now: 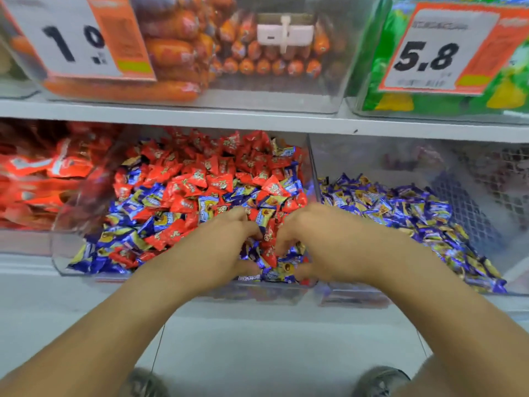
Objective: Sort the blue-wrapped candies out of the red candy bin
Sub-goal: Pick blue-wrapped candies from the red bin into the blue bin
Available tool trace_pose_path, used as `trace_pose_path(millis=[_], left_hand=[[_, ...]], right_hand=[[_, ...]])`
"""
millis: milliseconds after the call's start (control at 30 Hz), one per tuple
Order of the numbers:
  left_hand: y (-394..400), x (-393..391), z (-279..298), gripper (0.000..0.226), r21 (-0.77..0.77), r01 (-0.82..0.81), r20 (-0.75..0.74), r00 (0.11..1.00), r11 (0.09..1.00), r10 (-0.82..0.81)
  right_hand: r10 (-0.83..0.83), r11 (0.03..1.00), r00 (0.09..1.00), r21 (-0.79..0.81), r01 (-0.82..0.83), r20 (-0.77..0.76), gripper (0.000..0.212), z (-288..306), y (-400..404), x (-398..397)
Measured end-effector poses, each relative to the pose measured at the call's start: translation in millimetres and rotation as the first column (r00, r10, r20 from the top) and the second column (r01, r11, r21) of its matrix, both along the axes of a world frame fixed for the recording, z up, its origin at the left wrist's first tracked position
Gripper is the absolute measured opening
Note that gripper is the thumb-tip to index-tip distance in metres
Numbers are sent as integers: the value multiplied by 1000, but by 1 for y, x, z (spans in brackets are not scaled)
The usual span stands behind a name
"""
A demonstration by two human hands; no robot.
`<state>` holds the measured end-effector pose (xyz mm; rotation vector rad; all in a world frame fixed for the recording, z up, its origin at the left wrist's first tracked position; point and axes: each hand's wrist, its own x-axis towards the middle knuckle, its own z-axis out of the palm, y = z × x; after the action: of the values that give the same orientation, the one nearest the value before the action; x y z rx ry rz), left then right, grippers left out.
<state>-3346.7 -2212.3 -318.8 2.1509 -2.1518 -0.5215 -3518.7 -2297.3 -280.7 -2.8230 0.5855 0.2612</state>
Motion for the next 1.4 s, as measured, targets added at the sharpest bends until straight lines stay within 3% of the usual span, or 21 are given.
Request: trace_pose_path(millis=[100,200,300,467,633,700,767,900,1033,1167,1300,1400], left_hand=[[1,9,5,41,48,45,-70,997,998,-42],[2,13,8,37,61,87,-107,991,994,-80],[1,11,9,44,63,111,-52,993,992,-108],[-3,6,9,35,78,141,-53,989,987,-137],[-10,-2,3,28,84,164,-42,986,983,-161],[-9,-2,4,40,93,160,-72,986,983,-154],[-10,-2,4,50,110,164,-46,986,980,-160],[-23,-9,6,35,138,284,6,958,949,-287],[-30,-1,11,26,231,265,-197,955,936,-222],[-26,10,17,22,222,223,-355,925,949,-134],[-13,32,22,15,90,76,-518,855,993,-19],[-6,45,28,9,-24,-95,-599,798,995,61]], right_hand=[[-11,997,981,-74,-3,-192,43,5,1,15],[34,976,970,-203,-84,-239,29,0,8,23],[39,978,984,-193,-73,-175,27,-5,5,20],[-77,992,995,109,69,67,21,2,-4,9],[-202,967,918,219,131,340,20,5,-12,1],[-239,965,876,203,166,420,22,8,-16,-3],[-284,958,851,173,229,442,23,9,-19,-4],[-294,956,888,116,270,353,13,5,-16,2],[-235,971,920,45,233,313,10,2,-16,5],[-148,989,962,55,139,231,9,-1,-12,5],[-119,993,968,27,116,220,24,-4,-6,10],[-71,990,967,-104,99,243,34,-9,-13,22]])
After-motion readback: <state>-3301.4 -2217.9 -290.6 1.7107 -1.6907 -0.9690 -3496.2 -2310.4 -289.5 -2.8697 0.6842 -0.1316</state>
